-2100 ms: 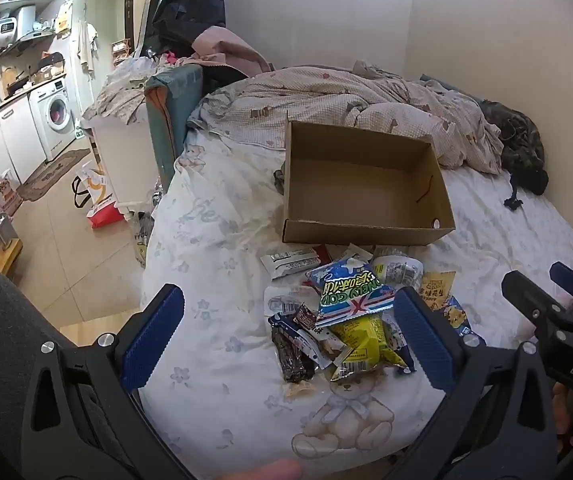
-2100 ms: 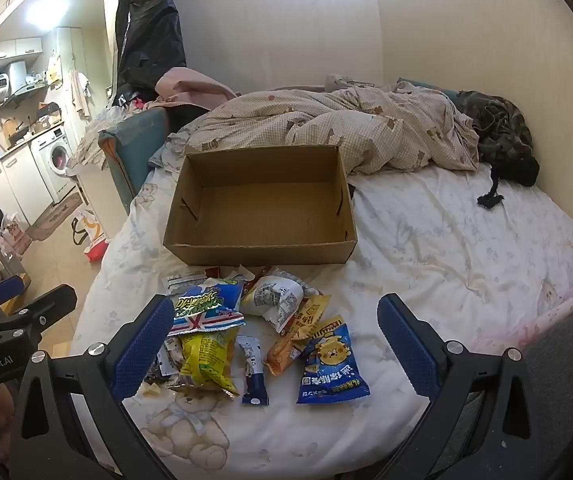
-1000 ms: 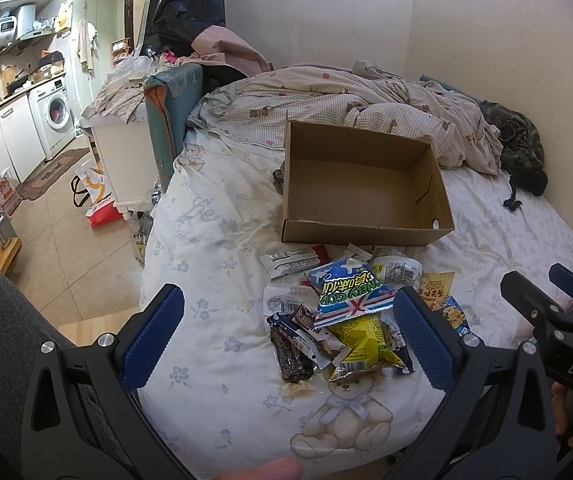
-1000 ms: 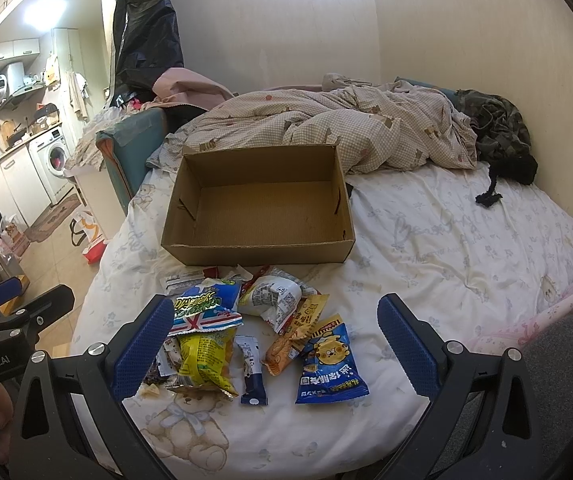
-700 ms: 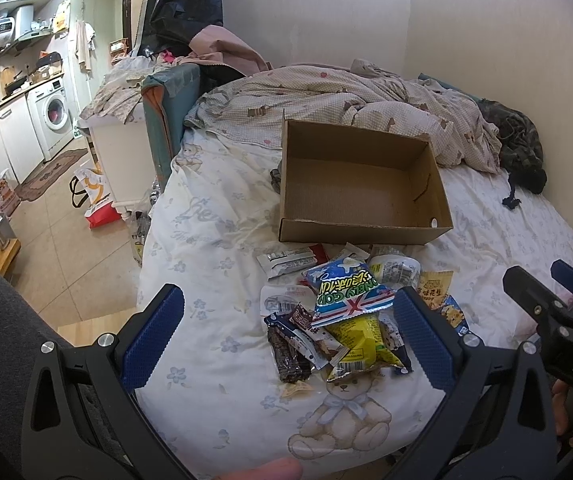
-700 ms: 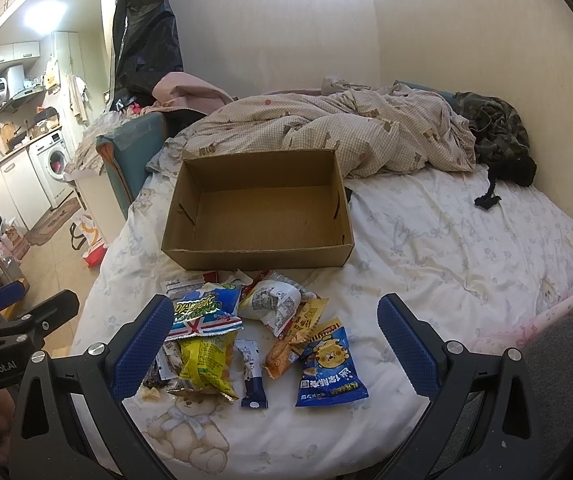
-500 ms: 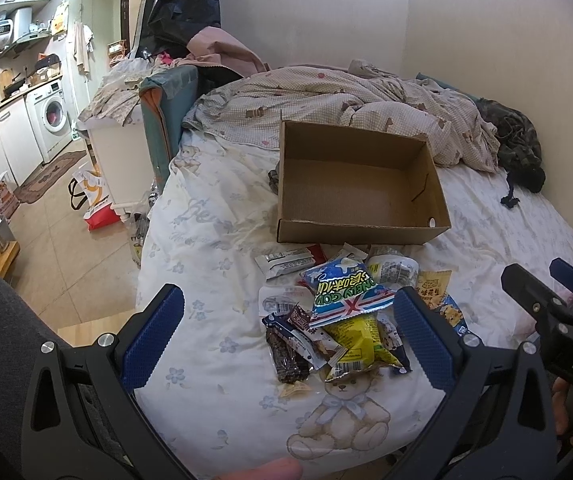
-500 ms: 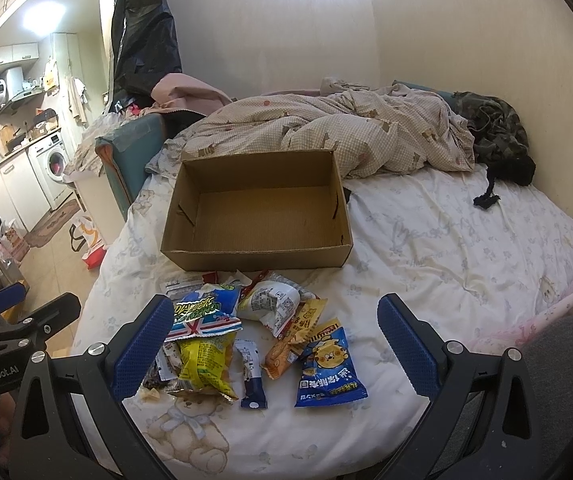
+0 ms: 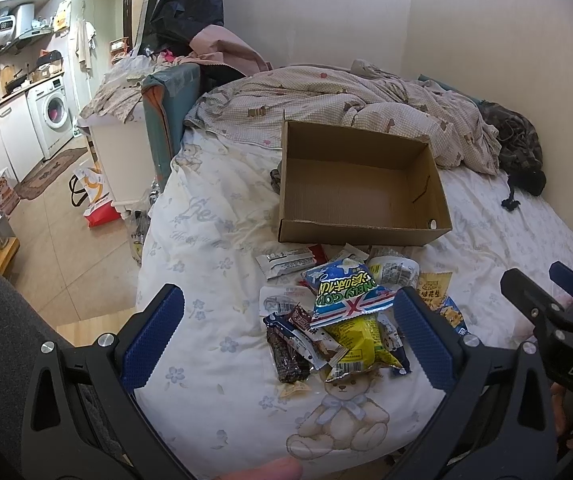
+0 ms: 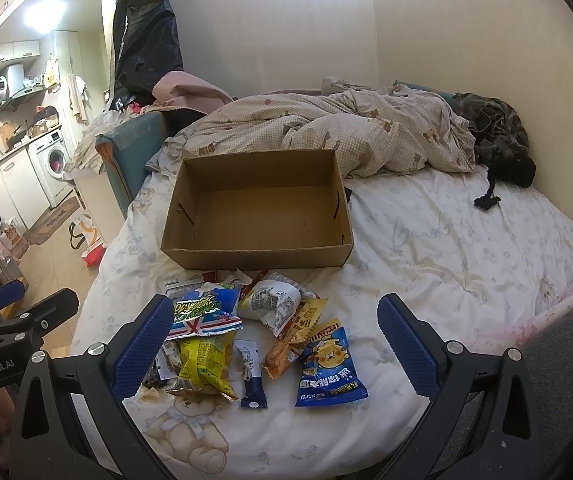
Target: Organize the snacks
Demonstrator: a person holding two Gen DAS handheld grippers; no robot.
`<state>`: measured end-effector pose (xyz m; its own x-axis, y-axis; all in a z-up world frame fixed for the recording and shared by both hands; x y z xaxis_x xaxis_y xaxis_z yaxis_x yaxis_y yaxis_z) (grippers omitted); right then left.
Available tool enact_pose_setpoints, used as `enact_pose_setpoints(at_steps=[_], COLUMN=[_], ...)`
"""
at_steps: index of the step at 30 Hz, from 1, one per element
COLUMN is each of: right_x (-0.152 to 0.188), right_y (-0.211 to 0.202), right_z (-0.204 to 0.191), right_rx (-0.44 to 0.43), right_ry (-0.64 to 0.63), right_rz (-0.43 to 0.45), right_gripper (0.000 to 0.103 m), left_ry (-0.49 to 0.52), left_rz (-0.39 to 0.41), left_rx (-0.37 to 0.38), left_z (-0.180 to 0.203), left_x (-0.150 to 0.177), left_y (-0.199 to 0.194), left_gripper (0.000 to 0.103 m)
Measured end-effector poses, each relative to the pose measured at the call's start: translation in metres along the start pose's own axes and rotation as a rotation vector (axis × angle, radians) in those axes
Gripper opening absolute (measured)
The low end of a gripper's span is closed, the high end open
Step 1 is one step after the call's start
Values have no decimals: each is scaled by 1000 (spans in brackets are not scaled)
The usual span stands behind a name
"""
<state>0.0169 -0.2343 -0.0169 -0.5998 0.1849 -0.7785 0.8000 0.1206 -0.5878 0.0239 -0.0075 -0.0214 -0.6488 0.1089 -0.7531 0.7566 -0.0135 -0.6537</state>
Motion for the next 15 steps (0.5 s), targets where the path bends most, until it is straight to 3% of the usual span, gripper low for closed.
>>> enact_pose_setpoints(at_steps=[15], right_x=[1], right_y=[0], right_z=[0], right_rx=[3], right_ry=[1], right_rz=[-6], right_gripper=[103], left_ry=[-1], left_rz=[0], left_rx=[0], left_z=[0], left_x=[0], left_y=[0], left_gripper=[103])
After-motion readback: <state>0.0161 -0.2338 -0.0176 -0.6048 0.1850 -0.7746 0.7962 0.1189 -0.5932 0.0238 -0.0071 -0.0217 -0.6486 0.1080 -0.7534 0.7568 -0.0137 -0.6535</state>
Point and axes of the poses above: each gripper's, at about its wrist camera, not at the fingertips, and y roughly the way its jaws point, z to its right, x to its underside, the point moved 3 cm from there along y, roughly the way its jaws point, and after that the axes turned 10 degrees about y, right-handed, at the moved point
